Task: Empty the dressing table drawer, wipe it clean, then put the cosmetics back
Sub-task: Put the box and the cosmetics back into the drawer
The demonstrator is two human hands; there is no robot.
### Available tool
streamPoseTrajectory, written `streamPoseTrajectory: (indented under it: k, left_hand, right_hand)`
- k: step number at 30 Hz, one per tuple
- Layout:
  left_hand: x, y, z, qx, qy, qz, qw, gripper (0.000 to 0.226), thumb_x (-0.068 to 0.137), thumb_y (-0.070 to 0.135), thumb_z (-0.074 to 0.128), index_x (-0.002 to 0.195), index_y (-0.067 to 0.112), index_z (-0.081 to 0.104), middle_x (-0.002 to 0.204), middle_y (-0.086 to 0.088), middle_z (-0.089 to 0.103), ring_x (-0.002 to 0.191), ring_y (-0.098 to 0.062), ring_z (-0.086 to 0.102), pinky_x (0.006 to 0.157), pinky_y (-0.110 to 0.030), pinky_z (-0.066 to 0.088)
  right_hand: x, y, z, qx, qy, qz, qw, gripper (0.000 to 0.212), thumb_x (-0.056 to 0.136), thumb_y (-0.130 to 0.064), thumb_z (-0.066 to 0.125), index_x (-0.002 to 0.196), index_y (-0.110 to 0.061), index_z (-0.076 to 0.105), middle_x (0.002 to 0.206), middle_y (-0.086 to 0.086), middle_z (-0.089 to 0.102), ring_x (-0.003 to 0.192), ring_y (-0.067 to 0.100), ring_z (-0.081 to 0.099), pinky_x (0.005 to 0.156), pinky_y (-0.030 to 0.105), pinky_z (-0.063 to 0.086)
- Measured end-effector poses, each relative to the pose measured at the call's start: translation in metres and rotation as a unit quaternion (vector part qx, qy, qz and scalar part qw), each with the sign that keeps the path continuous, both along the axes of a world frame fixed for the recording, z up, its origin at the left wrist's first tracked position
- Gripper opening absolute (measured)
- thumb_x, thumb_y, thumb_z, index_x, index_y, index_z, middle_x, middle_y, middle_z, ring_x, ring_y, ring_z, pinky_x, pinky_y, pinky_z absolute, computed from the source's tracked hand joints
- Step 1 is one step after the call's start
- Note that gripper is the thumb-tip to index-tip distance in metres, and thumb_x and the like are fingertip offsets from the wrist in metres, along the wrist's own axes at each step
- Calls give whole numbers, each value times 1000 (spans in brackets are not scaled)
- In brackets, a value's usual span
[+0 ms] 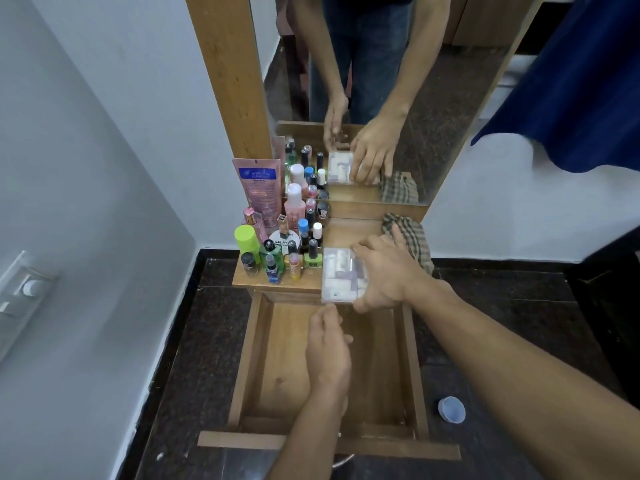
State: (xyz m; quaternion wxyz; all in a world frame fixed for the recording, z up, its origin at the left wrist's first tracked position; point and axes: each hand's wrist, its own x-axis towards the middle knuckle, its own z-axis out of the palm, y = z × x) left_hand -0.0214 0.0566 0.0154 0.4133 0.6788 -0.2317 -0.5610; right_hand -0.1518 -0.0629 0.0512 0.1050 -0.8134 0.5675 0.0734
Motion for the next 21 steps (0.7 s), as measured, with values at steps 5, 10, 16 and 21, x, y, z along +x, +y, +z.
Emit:
streamPoseTrajectory:
  k: [5,10,16,21]
  left_hand:
    - [4,14,-9,-6,1,82,997,41,101,57,46,132,31,58,115,5,70,99,-19,67,86,-45,54]
    - [18,28,-25,-31,-63,40,997,16,101,31,58,111,30,70,98,6,77,86,-7,71,78,-33,58]
    - [28,27,-50,19,-149,-67,986,19,100,25,59,113,29,72,90,11,75,82,-8,72,83,-40,61]
    - [23,7,-72,36,-178,-125,975,22,99,28,62,117,22,73,103,3,77,91,-13,71,89,-43,59]
  right_hand:
    - [0,46,4,-1,-52,17,999,119,55,-66,77,153,-14,35,146,3,40,131,21,33,117,35,30]
    - [4,88,-16,11,-46,34,998,119,60,-66,77,157,-16,30,153,1,35,139,19,29,119,35,27]
    - [9,109,-62,38,-37,3,999,112,65,-61,78,157,-18,29,154,1,35,139,21,33,118,37,30]
    - [12,106,-91,48,-26,-36,998,100,71,-52,81,152,-19,33,148,4,41,133,24,39,115,38,36]
